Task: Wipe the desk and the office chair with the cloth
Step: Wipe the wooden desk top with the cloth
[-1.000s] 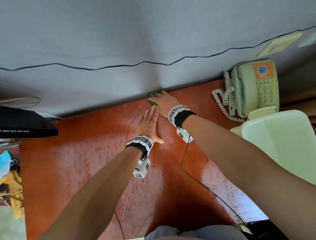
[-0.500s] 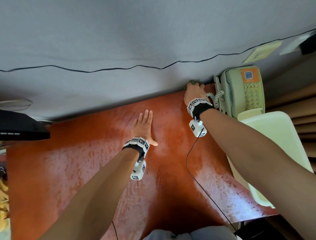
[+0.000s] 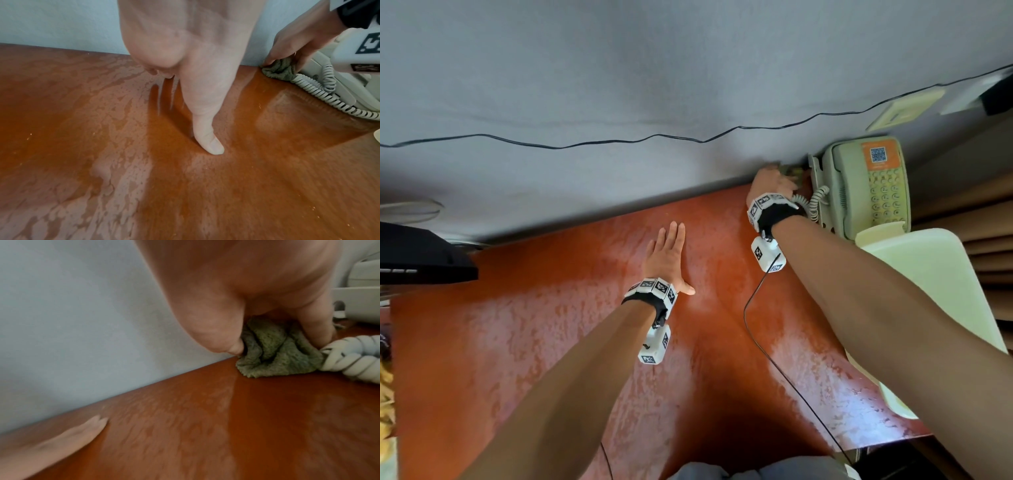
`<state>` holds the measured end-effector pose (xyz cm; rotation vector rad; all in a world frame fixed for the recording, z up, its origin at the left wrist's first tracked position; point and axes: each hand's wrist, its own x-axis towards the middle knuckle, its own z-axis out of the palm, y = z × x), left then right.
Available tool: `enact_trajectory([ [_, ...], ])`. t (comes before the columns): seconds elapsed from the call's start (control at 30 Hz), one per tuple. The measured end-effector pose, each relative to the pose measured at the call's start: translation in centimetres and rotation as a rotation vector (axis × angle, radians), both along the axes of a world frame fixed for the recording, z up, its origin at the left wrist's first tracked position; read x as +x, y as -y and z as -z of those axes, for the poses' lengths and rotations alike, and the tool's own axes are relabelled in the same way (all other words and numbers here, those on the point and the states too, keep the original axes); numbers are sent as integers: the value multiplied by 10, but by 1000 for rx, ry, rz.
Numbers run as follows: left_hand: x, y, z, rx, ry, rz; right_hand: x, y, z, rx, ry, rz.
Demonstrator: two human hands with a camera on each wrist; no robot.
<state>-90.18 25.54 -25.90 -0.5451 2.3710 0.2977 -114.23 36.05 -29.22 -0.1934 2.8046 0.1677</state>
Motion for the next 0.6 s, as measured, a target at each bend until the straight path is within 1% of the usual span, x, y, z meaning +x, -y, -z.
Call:
enact_trajectory([
  [0.13, 1, 1, 1, 4, -7, 4, 43, 0, -2, 14, -24, -95],
  [0.23, 1, 2, 2, 13, -12, 1, 80, -10, 2, -79, -27, -217],
  [0.33, 2, 3, 0, 8, -22, 14, 115, -27, -3, -139, 66, -443],
  [0.4, 2, 3, -1, 4, -28, 26, 136, -38, -9, -156, 144, -554],
  [0.53, 3, 3, -7, -39, -39, 75, 182, -64, -16, -169, 229, -694],
  [0.6, 9, 3, -11, -65, -23, 113, 207, -81, -19, -156, 269, -734],
])
